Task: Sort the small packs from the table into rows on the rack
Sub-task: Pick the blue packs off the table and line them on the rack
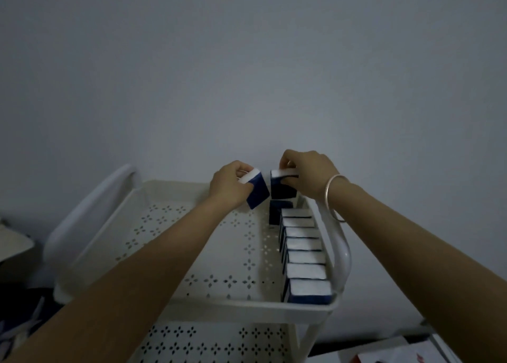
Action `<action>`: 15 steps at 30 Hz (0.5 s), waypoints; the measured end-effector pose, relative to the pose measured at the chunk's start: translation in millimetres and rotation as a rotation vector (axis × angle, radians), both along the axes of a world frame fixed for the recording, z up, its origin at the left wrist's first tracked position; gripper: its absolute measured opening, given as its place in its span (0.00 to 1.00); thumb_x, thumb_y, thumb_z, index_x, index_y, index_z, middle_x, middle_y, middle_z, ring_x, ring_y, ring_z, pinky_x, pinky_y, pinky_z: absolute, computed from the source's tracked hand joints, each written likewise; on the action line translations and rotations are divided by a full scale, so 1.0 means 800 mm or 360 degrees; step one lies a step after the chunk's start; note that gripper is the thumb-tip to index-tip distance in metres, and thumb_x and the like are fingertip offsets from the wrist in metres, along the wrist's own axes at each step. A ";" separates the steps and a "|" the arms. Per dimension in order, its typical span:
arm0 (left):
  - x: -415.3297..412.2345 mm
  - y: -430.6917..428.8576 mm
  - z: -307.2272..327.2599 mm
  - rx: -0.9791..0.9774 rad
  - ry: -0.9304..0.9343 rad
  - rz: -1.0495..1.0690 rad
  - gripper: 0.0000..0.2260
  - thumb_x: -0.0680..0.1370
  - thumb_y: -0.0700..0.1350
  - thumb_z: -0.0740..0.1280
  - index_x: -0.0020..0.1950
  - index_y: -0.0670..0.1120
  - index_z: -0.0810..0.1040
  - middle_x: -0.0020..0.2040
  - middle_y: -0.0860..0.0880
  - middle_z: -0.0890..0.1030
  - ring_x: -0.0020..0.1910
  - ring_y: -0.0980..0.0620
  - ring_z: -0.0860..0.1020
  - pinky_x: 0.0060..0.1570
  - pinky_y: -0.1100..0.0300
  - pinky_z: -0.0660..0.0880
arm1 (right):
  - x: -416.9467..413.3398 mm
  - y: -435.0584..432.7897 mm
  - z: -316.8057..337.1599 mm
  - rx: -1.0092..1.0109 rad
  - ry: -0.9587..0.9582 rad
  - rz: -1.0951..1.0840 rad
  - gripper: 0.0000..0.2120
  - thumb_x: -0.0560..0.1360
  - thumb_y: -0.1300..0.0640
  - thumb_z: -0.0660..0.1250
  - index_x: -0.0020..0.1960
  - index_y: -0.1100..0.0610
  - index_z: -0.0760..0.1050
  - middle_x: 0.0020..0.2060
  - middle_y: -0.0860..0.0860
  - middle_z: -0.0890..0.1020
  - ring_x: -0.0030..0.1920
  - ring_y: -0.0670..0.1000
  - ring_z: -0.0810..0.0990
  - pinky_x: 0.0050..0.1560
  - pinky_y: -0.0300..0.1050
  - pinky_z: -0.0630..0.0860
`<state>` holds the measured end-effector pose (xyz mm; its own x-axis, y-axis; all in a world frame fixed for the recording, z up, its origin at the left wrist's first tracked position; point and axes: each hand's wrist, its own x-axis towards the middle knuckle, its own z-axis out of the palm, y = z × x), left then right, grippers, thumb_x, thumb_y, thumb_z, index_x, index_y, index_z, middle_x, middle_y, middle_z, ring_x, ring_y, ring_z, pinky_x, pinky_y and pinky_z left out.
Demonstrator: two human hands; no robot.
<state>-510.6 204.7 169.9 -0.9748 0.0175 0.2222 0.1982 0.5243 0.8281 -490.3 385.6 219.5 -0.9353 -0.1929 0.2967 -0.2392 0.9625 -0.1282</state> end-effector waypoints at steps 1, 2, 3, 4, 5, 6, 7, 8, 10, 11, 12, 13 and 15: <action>-0.001 0.004 -0.002 -0.0018 -0.0013 -0.0005 0.14 0.72 0.37 0.69 0.56 0.47 0.79 0.54 0.48 0.81 0.52 0.49 0.78 0.53 0.57 0.77 | -0.001 0.000 -0.003 -0.0024 0.0011 -0.0014 0.10 0.74 0.52 0.68 0.54 0.51 0.72 0.50 0.51 0.82 0.48 0.55 0.79 0.46 0.44 0.72; -0.002 0.007 -0.006 -0.0036 -0.0025 -0.0019 0.13 0.72 0.37 0.69 0.56 0.47 0.79 0.54 0.47 0.81 0.53 0.49 0.79 0.54 0.56 0.77 | 0.000 0.001 -0.004 -0.0097 0.0063 -0.0035 0.10 0.74 0.52 0.68 0.54 0.52 0.72 0.50 0.51 0.82 0.48 0.55 0.79 0.46 0.44 0.72; -0.003 0.011 -0.009 -0.0050 -0.0033 -0.0039 0.13 0.72 0.37 0.69 0.56 0.47 0.79 0.54 0.47 0.81 0.53 0.48 0.79 0.54 0.56 0.77 | 0.000 0.003 -0.005 -0.0176 0.0147 -0.0066 0.11 0.74 0.53 0.67 0.55 0.53 0.72 0.51 0.52 0.82 0.48 0.55 0.79 0.46 0.45 0.72; -0.003 0.013 -0.011 -0.0058 -0.0033 -0.0062 0.13 0.73 0.38 0.69 0.56 0.47 0.79 0.54 0.47 0.81 0.53 0.48 0.79 0.54 0.56 0.77 | 0.001 0.004 -0.004 -0.0230 0.0225 -0.0090 0.11 0.75 0.53 0.67 0.55 0.54 0.72 0.51 0.52 0.81 0.49 0.55 0.79 0.46 0.45 0.72; -0.002 0.015 -0.011 -0.0064 -0.0022 -0.0086 0.12 0.73 0.38 0.69 0.56 0.47 0.79 0.54 0.47 0.81 0.53 0.49 0.79 0.53 0.57 0.77 | 0.003 0.007 -0.003 -0.0254 0.0260 -0.0101 0.11 0.75 0.53 0.67 0.56 0.54 0.72 0.51 0.52 0.81 0.49 0.56 0.79 0.46 0.45 0.72; -0.001 0.016 -0.011 -0.0065 -0.0007 -0.0103 0.12 0.73 0.38 0.69 0.56 0.47 0.80 0.53 0.47 0.81 0.53 0.49 0.79 0.53 0.58 0.76 | 0.004 0.009 -0.002 -0.0245 0.0248 -0.0104 0.12 0.74 0.53 0.68 0.56 0.54 0.73 0.52 0.52 0.81 0.49 0.56 0.79 0.46 0.45 0.73; -0.001 0.017 -0.009 -0.0062 -0.0006 -0.0105 0.12 0.73 0.37 0.68 0.55 0.47 0.80 0.53 0.47 0.81 0.52 0.49 0.79 0.52 0.59 0.76 | 0.005 0.011 -0.002 -0.0205 0.0208 -0.0103 0.13 0.74 0.52 0.68 0.57 0.54 0.73 0.52 0.53 0.82 0.49 0.56 0.79 0.46 0.44 0.73; -0.001 0.016 -0.008 -0.0059 -0.0018 -0.0083 0.12 0.73 0.37 0.68 0.55 0.48 0.80 0.53 0.47 0.81 0.52 0.49 0.79 0.51 0.59 0.77 | 0.006 0.013 -0.002 -0.0162 0.0158 -0.0096 0.13 0.74 0.52 0.68 0.56 0.54 0.74 0.51 0.53 0.82 0.49 0.56 0.80 0.46 0.44 0.73; -0.003 0.012 -0.005 -0.0070 -0.0041 0.0019 0.13 0.73 0.37 0.67 0.55 0.50 0.79 0.55 0.48 0.81 0.51 0.48 0.79 0.50 0.57 0.78 | 0.009 0.016 -0.002 -0.0099 0.0041 -0.0054 0.13 0.73 0.50 0.69 0.56 0.53 0.75 0.51 0.52 0.82 0.49 0.54 0.79 0.48 0.44 0.74; -0.004 0.010 -0.004 -0.0078 -0.0053 0.0064 0.13 0.73 0.38 0.67 0.55 0.50 0.79 0.55 0.48 0.81 0.51 0.47 0.79 0.49 0.57 0.78 | 0.011 0.016 -0.001 -0.0053 -0.0033 -0.0024 0.13 0.73 0.50 0.69 0.56 0.53 0.75 0.51 0.51 0.82 0.50 0.54 0.79 0.49 0.45 0.75; -0.003 0.008 -0.003 -0.0064 -0.0077 0.0083 0.13 0.73 0.38 0.67 0.55 0.49 0.79 0.55 0.48 0.80 0.51 0.47 0.79 0.48 0.57 0.78 | 0.012 0.015 0.000 0.0034 -0.0110 0.0001 0.13 0.73 0.49 0.69 0.56 0.52 0.76 0.52 0.50 0.82 0.51 0.53 0.79 0.51 0.45 0.75; -0.003 0.007 -0.002 -0.0028 -0.0107 0.0076 0.13 0.73 0.39 0.67 0.55 0.49 0.79 0.55 0.47 0.80 0.51 0.48 0.79 0.47 0.57 0.77 | 0.013 0.013 0.002 0.0163 -0.0189 0.0014 0.14 0.73 0.48 0.68 0.56 0.52 0.76 0.52 0.49 0.81 0.52 0.52 0.79 0.53 0.45 0.74; -0.001 0.008 -0.004 0.0031 -0.0170 0.0018 0.12 0.73 0.40 0.66 0.55 0.48 0.80 0.54 0.47 0.81 0.51 0.47 0.79 0.48 0.56 0.79 | 0.009 0.009 0.004 0.0499 -0.0344 -0.0001 0.13 0.73 0.46 0.66 0.54 0.51 0.77 0.51 0.48 0.81 0.52 0.52 0.78 0.57 0.46 0.71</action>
<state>-511.1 211.1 166.8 -0.9931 0.0033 0.1171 0.1024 0.5098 0.8542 -483.0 392.8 222.7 -0.9699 -0.2427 0.0191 -0.2385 0.9631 0.1248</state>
